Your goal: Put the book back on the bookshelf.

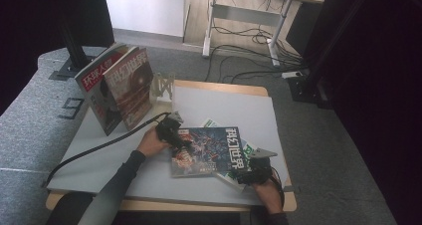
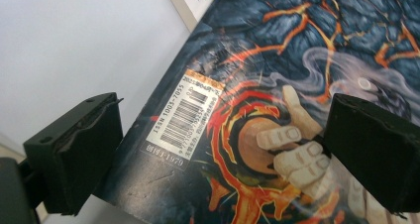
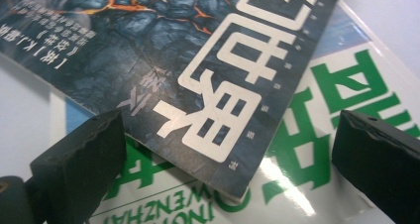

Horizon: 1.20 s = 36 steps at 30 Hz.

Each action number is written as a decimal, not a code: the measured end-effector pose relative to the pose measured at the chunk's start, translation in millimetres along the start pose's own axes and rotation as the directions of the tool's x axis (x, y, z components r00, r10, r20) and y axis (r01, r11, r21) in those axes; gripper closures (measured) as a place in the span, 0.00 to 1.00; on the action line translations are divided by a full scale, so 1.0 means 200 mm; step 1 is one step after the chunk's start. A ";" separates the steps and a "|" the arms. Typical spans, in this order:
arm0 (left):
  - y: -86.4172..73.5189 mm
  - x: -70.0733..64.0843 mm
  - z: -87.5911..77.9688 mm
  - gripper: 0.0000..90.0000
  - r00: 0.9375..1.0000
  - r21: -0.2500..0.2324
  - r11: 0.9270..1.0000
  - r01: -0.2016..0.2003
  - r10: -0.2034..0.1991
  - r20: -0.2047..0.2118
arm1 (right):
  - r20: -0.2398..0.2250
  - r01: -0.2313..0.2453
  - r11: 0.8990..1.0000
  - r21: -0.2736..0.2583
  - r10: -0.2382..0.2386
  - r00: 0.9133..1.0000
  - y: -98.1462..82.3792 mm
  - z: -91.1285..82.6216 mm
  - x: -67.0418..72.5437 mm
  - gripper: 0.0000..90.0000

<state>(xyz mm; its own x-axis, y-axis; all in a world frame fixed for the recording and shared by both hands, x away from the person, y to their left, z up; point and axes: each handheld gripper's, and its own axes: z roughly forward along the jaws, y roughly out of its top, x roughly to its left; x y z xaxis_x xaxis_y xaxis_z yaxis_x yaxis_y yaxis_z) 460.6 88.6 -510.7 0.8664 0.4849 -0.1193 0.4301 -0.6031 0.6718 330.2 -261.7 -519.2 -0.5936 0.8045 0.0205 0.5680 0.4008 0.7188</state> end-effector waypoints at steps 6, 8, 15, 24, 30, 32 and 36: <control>-0.03 -0.03 -0.03 0.02 1.000 0.017 1.000 -0.012 0.012 0.005 | 0.028 -0.022 1.000 -0.006 0.022 0.999 -0.01 0.00 -0.03 0.00; -0.04 -0.05 -0.04 0.02 1.000 0.017 1.000 -0.009 0.008 0.007 | 0.038 -0.032 0.999 -0.008 0.032 0.999 -0.01 0.00 -0.04 0.00; -0.09 -0.10 -0.08 0.02 1.000 0.049 0.999 -0.023 0.023 0.014 | 0.074 -0.058 0.998 -0.018 0.059 0.996 0.00 0.01 -0.09 0.00; -0.16 -0.19 -0.12 0.02 0.998 0.063 0.996 -0.057 0.056 0.008 | 0.107 -0.079 0.996 -0.030 0.081 0.991 0.03 0.04 -0.15 0.01; -0.21 -0.22 -0.13 0.02 0.998 0.059 0.997 -0.051 0.049 0.031 | 0.123 -0.084 0.996 -0.033 0.088 0.988 0.06 0.07 -0.18 0.01; -0.22 -0.23 -0.14 0.03 0.998 0.058 0.997 -0.051 0.049 0.038 | 0.131 -0.090 0.995 -0.032 0.093 0.987 0.07 0.08 -0.20 0.01; -0.24 -0.25 -0.16 0.04 0.997 0.062 0.996 -0.065 0.062 0.042 | 0.145 -0.098 0.995 -0.029 0.102 0.984 0.10 0.11 -0.22 0.01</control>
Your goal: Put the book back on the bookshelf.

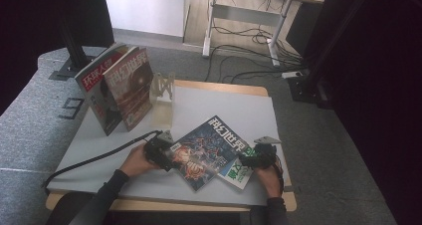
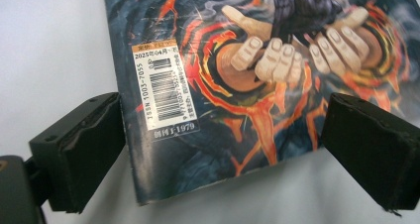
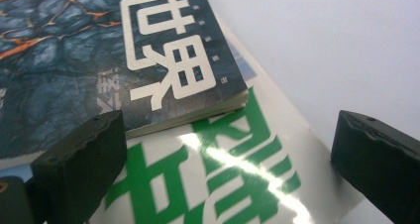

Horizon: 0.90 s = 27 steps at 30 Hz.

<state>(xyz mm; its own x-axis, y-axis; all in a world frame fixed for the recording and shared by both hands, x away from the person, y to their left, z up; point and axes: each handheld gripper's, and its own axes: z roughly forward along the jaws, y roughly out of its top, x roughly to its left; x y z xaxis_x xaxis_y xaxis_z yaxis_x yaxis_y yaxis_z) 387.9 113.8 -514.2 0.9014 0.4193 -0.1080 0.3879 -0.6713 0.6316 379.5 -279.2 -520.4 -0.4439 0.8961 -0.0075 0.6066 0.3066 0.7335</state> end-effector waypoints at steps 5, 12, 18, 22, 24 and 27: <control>-0.02 -0.06 -0.01 0.06 0.998 0.026 0.999 -0.045 0.046 -0.035 | 0.018 -0.015 1.000 0.001 0.015 1.000 0.04 0.04 -0.02 0.03; -0.05 -0.11 -0.01 0.10 0.997 0.030 0.997 -0.064 0.065 -0.035 | 0.033 -0.038 0.999 0.000 0.038 0.999 0.10 0.10 -0.04 0.05; -0.07 -0.13 0.00 0.17 0.998 0.009 0.998 -0.059 0.059 -0.026 | 0.040 -0.046 0.999 -0.007 0.047 0.998 0.15 0.15 -0.04 0.08; -0.08 -0.14 -0.01 0.18 0.999 0.000 0.999 -0.047 0.047 -0.023 | 0.027 -0.055 0.998 -0.009 0.055 0.998 0.17 0.18 -0.05 0.09; -0.08 -0.14 -0.01 0.19 0.999 -0.008 0.999 -0.044 0.043 -0.024 | 0.015 -0.062 0.998 -0.007 0.062 0.998 0.17 0.18 -0.06 0.10; -0.09 -0.14 -0.02 0.20 0.999 -0.010 0.999 -0.043 0.043 -0.022 | -0.004 -0.057 0.998 -0.001 0.057 0.998 0.16 0.17 -0.06 0.10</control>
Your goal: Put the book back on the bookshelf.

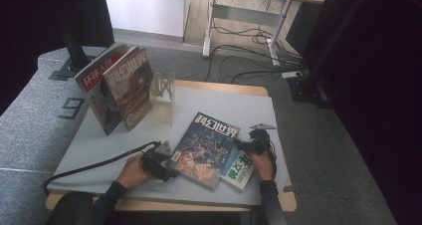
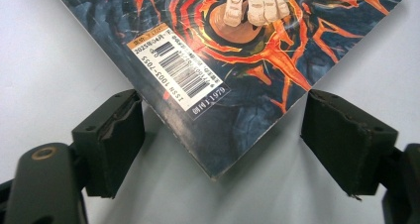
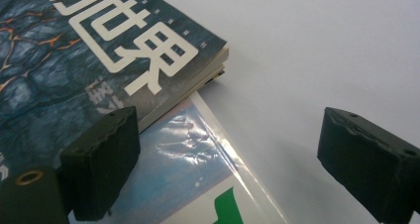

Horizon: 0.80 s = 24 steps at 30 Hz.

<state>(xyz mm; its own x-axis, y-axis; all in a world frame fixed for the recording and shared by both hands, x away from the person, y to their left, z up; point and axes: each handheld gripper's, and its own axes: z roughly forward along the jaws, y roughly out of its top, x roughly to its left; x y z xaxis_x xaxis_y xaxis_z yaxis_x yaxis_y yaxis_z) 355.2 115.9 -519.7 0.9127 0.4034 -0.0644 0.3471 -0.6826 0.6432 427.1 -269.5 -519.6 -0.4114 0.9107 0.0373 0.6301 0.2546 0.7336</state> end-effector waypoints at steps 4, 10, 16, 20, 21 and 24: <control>-0.01 0.00 -0.01 0.25 1.000 0.001 1.000 -0.001 0.001 -0.007 | -0.010 0.009 1.000 0.005 -0.009 1.000 0.00 -0.01 0.01 0.10; -0.03 0.02 -0.09 0.32 1.000 -0.080 0.996 0.031 -0.031 0.002 | -0.023 0.008 1.000 -0.008 -0.009 1.000 0.00 -0.04 0.01 0.10; -0.04 0.05 -0.14 0.43 0.998 -0.126 0.990 0.064 -0.066 -0.011 | -0.031 0.006 1.000 -0.017 -0.007 0.999 0.00 -0.06 0.02 0.10; -0.05 0.06 -0.12 0.54 0.997 -0.105 0.991 0.080 -0.077 0.027 | -0.035 0.013 1.000 -0.010 -0.013 0.999 -0.01 -0.06 0.03 0.10; -0.05 0.07 -0.12 0.58 0.995 -0.105 0.990 0.091 -0.086 0.049 | -0.036 0.015 1.000 -0.007 -0.015 0.999 -0.01 -0.06 0.03 0.10; -0.06 0.07 -0.11 0.64 0.995 -0.103 0.991 0.090 -0.085 0.056 | -0.039 0.015 1.000 -0.007 -0.015 0.999 -0.01 -0.06 0.02 0.10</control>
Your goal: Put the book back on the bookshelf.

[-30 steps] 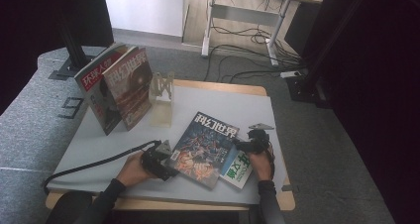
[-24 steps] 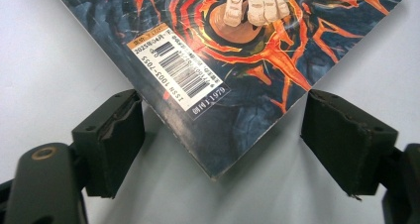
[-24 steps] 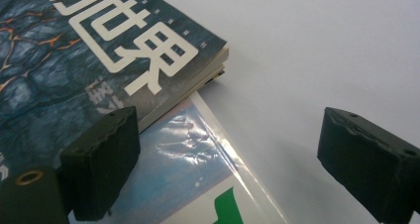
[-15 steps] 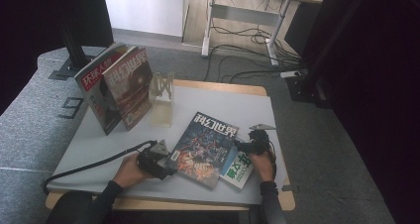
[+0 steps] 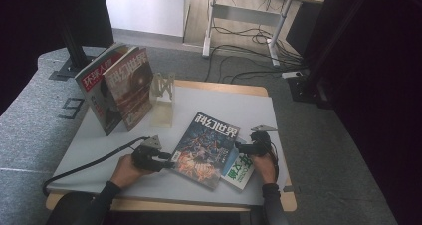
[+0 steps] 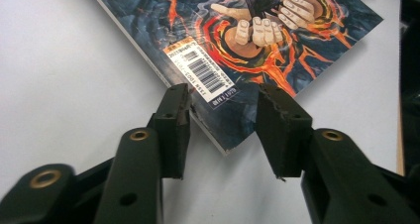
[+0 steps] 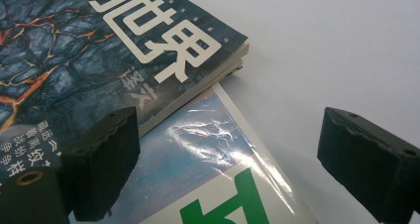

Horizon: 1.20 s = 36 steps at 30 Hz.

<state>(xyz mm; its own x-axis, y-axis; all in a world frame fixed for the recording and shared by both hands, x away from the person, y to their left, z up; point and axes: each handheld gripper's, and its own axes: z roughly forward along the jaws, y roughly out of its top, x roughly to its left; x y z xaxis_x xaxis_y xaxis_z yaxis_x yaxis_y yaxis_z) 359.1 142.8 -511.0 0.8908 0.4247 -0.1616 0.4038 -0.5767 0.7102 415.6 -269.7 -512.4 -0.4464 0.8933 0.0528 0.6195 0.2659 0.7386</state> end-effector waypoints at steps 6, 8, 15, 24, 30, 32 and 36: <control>-0.01 -0.03 0.02 0.64 0.998 0.004 0.999 -0.035 0.035 -0.042 | -0.004 0.002 1.000 -0.008 -0.002 1.000 0.01 -0.01 0.00 0.10; -0.02 -0.03 0.02 0.65 0.998 0.007 0.999 -0.043 0.043 -0.053 | -0.008 0.006 1.000 -0.008 -0.006 1.000 0.01 0.00 0.01 0.10; -0.03 -0.07 0.03 0.68 0.997 0.017 0.999 -0.050 0.051 -0.056 | -0.043 0.024 1.000 0.003 -0.024 0.999 0.03 0.03 0.04 0.10; -0.04 -0.09 0.04 0.69 0.997 0.010 0.999 -0.039 0.039 -0.059 | -0.111 0.012 1.000 0.012 -0.010 0.994 0.07 0.11 0.05 0.09; -0.05 -0.09 0.04 0.69 0.998 0.004 0.999 -0.036 0.036 -0.060 | -0.170 -0.023 0.999 0.033 0.029 0.985 0.10 0.17 0.03 0.06; -0.05 -0.09 0.04 0.69 0.998 0.007 0.999 -0.038 0.039 -0.059 | -0.180 -0.026 0.999 0.039 0.032 0.983 0.12 0.19 0.03 0.06; -0.05 -0.09 0.04 0.69 0.998 0.004 0.999 -0.038 0.038 -0.057 | -0.210 -0.045 0.996 0.074 0.059 0.976 0.14 0.22 0.03 0.04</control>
<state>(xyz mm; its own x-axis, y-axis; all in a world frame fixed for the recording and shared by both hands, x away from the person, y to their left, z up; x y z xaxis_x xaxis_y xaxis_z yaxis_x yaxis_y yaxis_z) 340.6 135.5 -519.7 0.8923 0.4413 -0.0949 0.3703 -0.5953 0.7131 458.5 -241.4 -521.3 -0.5344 0.8115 0.2364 0.6850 0.2520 0.6836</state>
